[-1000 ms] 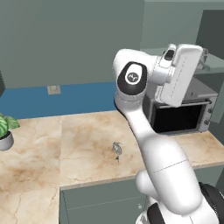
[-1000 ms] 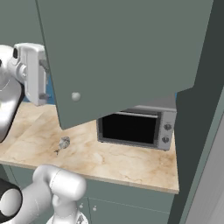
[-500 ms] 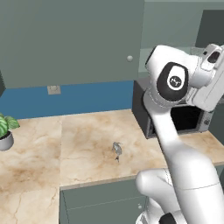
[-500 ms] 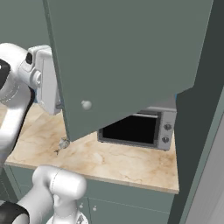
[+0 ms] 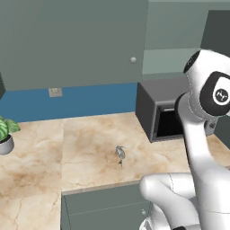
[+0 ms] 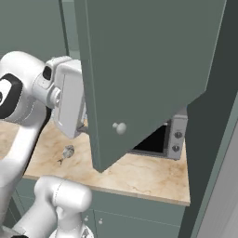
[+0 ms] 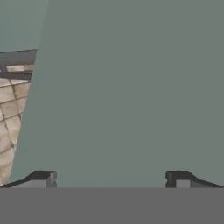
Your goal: Retrieve the tupperware from the cabinet, then place the raw meat into the tupperware to avoid contamination.
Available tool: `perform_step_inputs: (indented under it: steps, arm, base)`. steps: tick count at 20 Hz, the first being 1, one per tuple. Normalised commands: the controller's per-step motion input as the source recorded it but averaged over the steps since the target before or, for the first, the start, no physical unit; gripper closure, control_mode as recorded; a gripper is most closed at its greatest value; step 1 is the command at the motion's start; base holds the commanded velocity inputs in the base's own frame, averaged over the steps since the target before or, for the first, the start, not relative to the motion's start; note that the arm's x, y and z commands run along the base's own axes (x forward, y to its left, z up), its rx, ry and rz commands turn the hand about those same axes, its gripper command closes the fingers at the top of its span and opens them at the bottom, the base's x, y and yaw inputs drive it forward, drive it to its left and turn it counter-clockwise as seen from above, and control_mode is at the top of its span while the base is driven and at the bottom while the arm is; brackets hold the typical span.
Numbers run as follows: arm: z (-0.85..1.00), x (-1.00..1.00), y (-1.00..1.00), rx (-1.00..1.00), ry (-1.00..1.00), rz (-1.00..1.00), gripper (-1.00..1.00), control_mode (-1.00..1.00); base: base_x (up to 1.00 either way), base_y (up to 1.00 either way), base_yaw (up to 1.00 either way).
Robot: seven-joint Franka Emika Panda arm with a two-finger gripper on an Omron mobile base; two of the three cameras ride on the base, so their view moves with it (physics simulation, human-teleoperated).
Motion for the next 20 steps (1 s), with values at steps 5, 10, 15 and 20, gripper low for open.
perform_step_inputs:
  steps: [5,10,15,20]
  arm:
    - [-0.12,0.00,-0.30,0.01,0.00,-0.01,-1.00,-1.00]
    - [-0.11,0.04,-0.38,0.00,0.00,0.00,-1.00,-1.00]
    - [-0.04,0.14,-0.48,0.01,-0.01,0.01,-1.00,-1.00]
    - [-0.02,0.14,-0.34,0.00,-0.02,0.01,-1.00,-1.00]
  base:
    - [0.00,0.00,0.00]
    - [0.00,0.00,0.00]
    - [0.00,0.00,0.00]
    - [0.00,0.00,0.00]
